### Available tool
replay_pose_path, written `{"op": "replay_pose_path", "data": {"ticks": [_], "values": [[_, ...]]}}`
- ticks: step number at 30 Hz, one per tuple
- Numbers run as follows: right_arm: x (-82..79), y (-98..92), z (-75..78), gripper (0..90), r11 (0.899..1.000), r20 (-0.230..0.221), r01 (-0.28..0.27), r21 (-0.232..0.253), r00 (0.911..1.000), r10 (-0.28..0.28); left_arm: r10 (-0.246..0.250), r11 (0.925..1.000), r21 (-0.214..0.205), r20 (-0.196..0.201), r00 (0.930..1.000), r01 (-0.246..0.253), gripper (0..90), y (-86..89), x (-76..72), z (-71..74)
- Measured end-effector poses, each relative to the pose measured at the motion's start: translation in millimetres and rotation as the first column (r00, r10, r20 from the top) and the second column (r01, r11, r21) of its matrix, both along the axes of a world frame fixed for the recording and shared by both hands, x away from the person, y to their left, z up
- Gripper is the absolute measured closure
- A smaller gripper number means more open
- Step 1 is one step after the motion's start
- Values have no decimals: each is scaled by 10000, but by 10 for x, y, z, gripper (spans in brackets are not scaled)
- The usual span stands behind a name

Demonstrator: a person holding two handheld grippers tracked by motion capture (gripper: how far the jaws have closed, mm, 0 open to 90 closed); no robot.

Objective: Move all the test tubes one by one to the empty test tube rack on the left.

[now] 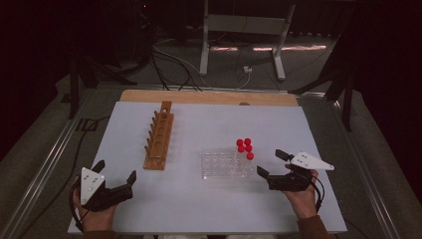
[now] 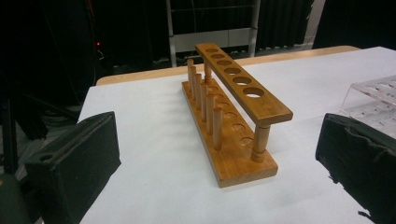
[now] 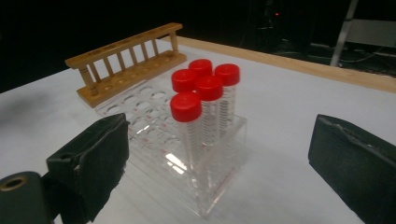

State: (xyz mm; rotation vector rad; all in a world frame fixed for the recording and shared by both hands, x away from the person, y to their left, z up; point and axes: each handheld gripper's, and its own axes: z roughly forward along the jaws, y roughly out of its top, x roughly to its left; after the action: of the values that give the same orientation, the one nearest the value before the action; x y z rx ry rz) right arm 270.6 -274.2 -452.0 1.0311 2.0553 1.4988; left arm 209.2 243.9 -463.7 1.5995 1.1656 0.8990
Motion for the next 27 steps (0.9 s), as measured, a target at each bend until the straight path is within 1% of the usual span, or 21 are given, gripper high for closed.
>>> {"op": "replay_pose_path", "data": {"ticks": [6,7,10,17,18,19,20,22,23,24,27], "values": [[37,96,-6,81,9998,-44,-162,-76,9999,161,42,10000,-11,-7,10000,-42,6,0,4,-13],[51,122,-15,116,9996,-105,-252,-101,9996,251,67,10000,-14,2,10000,-67,6,2,4,-14],[64,170,-31,180,9992,-188,-370,-179,9992,366,79,10000,-33,-27,10000,-79,6,7,7,-18],[108,271,-77,491,9962,-299,-705,-517,9972,690,95,9999,-59,0,10000,-95,6,10,7,-23],[108,271,-77,491,9962,-299,-705,-517,9972,690,96,9999,-61,2,10000,-96,6,10,7,-23],[130,299,-99,564,9948,-366,-754,-680,9967,730,96,9999,-62,-1,10000,-96,6,10,7,-25],[139,310,-109,593,9947,-382,-728,-721,9968,702,93,9999,-58,-10,10000,-93,6,11,8,-25],[169,330,-133,634,9944,-424,-666,-818,9971,633,90,9999,-52,-13,10000,-90,6,10,8,-26],[169,330,-133,634,9944,-424,-666,-818,9971,633,86,9999,-56,-8,10000,-86,6,10,8,-26],[185,347,-146,676,9942,-412,-649,-853,9972,616,82,10000,-46,-18,10000,-82,6,10,8,-26],[198,375,-160,699,9931,-377,-592,-1013,9977,556,57,10000,-49,-35,10000,-57,6,9,6,-26]]}}
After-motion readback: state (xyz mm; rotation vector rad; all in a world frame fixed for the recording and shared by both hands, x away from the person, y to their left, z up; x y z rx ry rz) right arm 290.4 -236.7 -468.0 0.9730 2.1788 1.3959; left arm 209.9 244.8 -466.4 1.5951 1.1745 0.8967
